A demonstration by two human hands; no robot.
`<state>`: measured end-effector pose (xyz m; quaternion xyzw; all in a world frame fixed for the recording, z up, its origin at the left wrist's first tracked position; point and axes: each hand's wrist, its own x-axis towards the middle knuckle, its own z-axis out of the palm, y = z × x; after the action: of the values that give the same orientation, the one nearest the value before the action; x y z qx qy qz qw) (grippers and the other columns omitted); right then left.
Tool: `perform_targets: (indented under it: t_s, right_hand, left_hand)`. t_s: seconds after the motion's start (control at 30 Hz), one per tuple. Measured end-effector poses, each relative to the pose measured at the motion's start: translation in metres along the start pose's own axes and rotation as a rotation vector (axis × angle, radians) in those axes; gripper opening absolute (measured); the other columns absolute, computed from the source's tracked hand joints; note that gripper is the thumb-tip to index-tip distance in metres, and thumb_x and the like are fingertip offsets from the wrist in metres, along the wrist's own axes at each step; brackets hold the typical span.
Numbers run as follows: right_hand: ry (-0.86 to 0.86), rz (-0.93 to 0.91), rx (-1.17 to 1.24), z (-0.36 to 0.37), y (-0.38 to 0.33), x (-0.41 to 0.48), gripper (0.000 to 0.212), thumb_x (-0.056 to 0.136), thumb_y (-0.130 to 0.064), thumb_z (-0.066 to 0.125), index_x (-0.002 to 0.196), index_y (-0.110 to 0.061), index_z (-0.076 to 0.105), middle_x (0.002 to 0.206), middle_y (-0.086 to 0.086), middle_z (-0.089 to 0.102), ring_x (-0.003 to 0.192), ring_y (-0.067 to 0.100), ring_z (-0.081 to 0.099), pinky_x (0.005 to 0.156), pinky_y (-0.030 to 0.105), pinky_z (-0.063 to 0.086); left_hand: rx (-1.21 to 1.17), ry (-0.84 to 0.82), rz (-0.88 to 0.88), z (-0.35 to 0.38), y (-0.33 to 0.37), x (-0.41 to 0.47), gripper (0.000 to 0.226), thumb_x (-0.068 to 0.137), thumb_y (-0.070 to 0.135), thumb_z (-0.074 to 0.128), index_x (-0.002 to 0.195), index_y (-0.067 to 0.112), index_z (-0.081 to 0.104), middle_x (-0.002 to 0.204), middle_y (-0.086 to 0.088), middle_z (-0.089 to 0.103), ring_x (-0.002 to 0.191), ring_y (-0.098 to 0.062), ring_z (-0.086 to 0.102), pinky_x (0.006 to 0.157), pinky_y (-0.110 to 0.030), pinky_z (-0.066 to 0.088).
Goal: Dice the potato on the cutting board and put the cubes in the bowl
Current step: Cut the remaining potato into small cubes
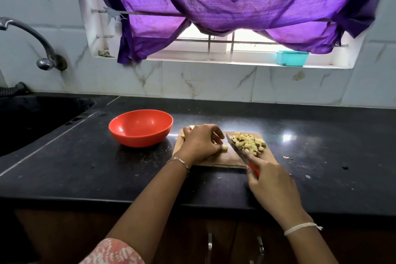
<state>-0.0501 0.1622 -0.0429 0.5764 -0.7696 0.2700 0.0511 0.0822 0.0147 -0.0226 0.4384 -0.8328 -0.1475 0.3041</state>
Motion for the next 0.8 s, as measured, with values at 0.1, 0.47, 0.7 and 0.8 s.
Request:
perform_targets:
  t_s: [0.1, 0.47, 0.7, 0.8]
  right_hand:
    - [0.041, -0.012, -0.067, -0.001, -0.004, -0.004, 0.045, 0.096, -0.033, 0.048, 0.140, -0.042, 0.044, 0.119, -0.001, 0.058, 0.093, 0.019, 0.063, 0.077, 0.032, 0.052]
    - [0.089, -0.046, -0.129, 0.000, -0.009, -0.009, 0.045, 0.098, -0.032, 0.044, 0.141, -0.046, 0.041, 0.121, -0.002, 0.058, 0.093, 0.018, 0.064, 0.075, 0.031, 0.054]
    - [0.079, -0.057, -0.144, -0.001, -0.011, -0.010, 0.049, 0.099, -0.033, 0.040, 0.145, -0.048, 0.030, 0.110, -0.002, 0.064, 0.092, 0.016, 0.065, 0.075, 0.030, 0.051]
    - [0.061, -0.055, -0.190, 0.000, -0.013, -0.011, 0.053, 0.100, -0.031, 0.039, 0.147, -0.047, 0.023, 0.102, -0.001, 0.066, 0.091, 0.015, 0.064, 0.072, 0.028, 0.049]
  left_hand:
    - [-0.053, 0.011, -0.005, 0.008, 0.004, 0.003, 0.020, 0.072, 0.040, 0.079, 0.078, 0.035, 0.061, 0.066, 0.025, 0.063, 0.085, 0.004, 0.063, 0.101, -0.041, 0.035]
    - [0.282, 0.052, 0.000, 0.000, -0.006, -0.006, 0.034, 0.081, 0.063, 0.059, 0.099, 0.037, 0.072, 0.103, 0.015, 0.066, 0.116, -0.013, 0.048, 0.086, -0.037, 0.018]
    - [0.265, 0.061, -0.010, 0.004, -0.008, -0.006, 0.030, 0.083, 0.060, 0.061, 0.099, 0.038, 0.073, 0.101, 0.014, 0.068, 0.116, -0.013, 0.046, 0.086, -0.037, 0.020]
    - [0.241, 0.063, -0.007, 0.005, -0.009, -0.007, 0.026, 0.084, 0.057, 0.062, 0.099, 0.039, 0.073, 0.099, 0.015, 0.069, 0.114, -0.012, 0.046, 0.087, -0.038, 0.022]
